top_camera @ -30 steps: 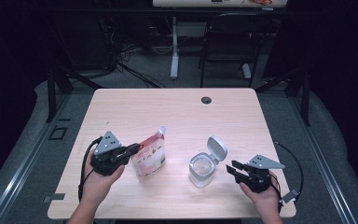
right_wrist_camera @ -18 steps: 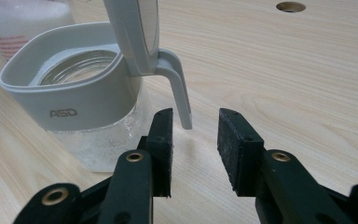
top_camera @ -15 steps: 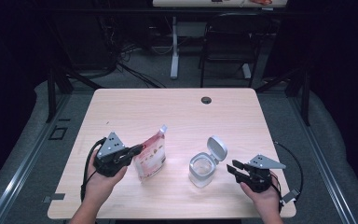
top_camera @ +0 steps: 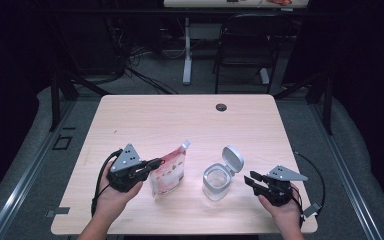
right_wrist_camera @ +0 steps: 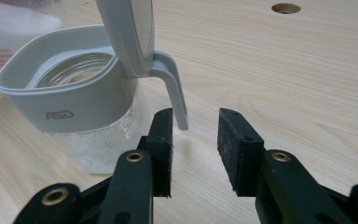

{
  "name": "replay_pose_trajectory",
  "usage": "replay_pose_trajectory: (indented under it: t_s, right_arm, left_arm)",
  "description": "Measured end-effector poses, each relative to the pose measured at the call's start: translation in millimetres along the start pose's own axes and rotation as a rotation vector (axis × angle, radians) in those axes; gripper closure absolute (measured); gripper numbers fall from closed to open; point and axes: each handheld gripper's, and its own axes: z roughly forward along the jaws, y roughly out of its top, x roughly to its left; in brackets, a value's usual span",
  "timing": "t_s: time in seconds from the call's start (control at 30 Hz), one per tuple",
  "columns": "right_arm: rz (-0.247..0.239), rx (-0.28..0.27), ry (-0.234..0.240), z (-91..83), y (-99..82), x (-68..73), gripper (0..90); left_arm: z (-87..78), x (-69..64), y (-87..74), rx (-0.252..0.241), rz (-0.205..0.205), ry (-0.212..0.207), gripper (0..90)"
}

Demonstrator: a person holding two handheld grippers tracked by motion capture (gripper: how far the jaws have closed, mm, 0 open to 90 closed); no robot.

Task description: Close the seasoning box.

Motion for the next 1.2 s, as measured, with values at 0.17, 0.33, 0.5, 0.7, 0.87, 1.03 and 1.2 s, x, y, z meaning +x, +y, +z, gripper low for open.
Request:
replay_pose_trajectory:
  t_s: [0.17,0.33,0.5,0.7,0.87,1.03,1.2]
  right_arm:
    - [0.0,-0.002,-0.001,-1.1,0.0,-0.6,66.6]
    - [0.004,-0.009,0.0,-1.5,-0.1,-1.8,66.5]
    - [0.0,0.0,-0.003,-1.3,0.0,-1.3,66.5]
    - [0.004,-0.002,0.0,-1.1,0.1,-1.0,66.5]
    - [0.004,-0.006,0.005,-1.5,0.4,-0.9,66.5]
    - [-0.001,-0.019,-0.005,-5.1,1.9,-1.1,66.0]
    - [0.006,-0.042,-0.009,-12.8,6.8,-1.8,65.2]
  left_arm:
    - [2.0,-2.4,0.6,-0.007,0.006,-0.068,90.0]
    - [1.5,2.1,-1.5,-0.01,0.005,-0.094,89.5]
    - [-0.5,8.6,-5.3,-0.017,-0.007,-0.085,88.1]
    - [-3.0,11.8,-5.6,-0.007,-0.001,-0.065,85.3]
    - [-5.9,13.2,-4.6,-0.002,0.01,-0.056,82.5]
    - [-6.7,12.4,-5.4,-0.014,-0.005,-0.056,75.2]
    - [-8.5,10.5,-4.5,0.001,-0.014,-0.045,67.8]
